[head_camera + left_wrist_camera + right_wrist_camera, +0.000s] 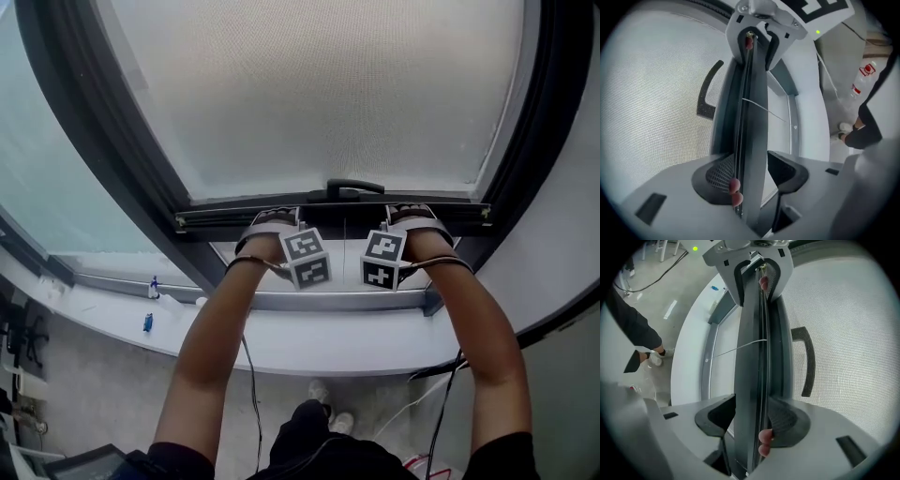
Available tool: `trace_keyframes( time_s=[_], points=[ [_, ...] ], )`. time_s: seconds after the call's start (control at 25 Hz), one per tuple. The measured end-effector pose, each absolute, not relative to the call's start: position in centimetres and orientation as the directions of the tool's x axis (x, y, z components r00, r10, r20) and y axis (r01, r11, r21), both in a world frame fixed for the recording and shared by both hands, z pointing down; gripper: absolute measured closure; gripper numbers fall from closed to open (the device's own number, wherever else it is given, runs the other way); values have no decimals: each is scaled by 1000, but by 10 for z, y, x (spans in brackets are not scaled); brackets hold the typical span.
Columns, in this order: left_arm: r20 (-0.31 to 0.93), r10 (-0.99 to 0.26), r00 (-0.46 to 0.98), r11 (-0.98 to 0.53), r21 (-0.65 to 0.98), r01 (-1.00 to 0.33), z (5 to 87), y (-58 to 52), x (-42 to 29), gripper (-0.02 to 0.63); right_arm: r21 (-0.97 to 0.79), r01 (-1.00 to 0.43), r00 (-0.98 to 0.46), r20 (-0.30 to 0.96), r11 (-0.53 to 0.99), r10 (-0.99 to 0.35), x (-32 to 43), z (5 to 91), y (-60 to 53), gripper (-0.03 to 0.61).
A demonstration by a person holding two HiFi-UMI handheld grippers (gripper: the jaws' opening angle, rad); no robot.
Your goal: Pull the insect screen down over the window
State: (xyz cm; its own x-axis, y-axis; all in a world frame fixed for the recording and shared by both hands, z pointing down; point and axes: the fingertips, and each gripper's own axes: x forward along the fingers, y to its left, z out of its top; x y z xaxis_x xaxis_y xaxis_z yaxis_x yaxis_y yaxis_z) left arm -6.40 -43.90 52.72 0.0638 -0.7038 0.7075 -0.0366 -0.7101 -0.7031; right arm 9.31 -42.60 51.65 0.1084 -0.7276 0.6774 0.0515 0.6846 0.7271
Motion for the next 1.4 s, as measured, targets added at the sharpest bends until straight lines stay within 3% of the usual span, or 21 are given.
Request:
trace_keyframes(
  time_s=[0.8, 1.0, 1.4],
  points=[
    [680, -725, 109, -687, -724, -54, 529, -438, -62, 387, 734, 77, 191, 653, 675, -733, 98, 519, -424, 359],
    [721, -679, 138, -732, -681, -41, 525, -430, -65, 387, 709, 57, 186, 684, 703, -705, 95, 515, -419, 359],
    [720, -688, 91, -723, -690, -12, 530, -433, -65, 387, 709, 47, 212, 681, 703, -701, 96, 518, -419, 359]
  ],
)
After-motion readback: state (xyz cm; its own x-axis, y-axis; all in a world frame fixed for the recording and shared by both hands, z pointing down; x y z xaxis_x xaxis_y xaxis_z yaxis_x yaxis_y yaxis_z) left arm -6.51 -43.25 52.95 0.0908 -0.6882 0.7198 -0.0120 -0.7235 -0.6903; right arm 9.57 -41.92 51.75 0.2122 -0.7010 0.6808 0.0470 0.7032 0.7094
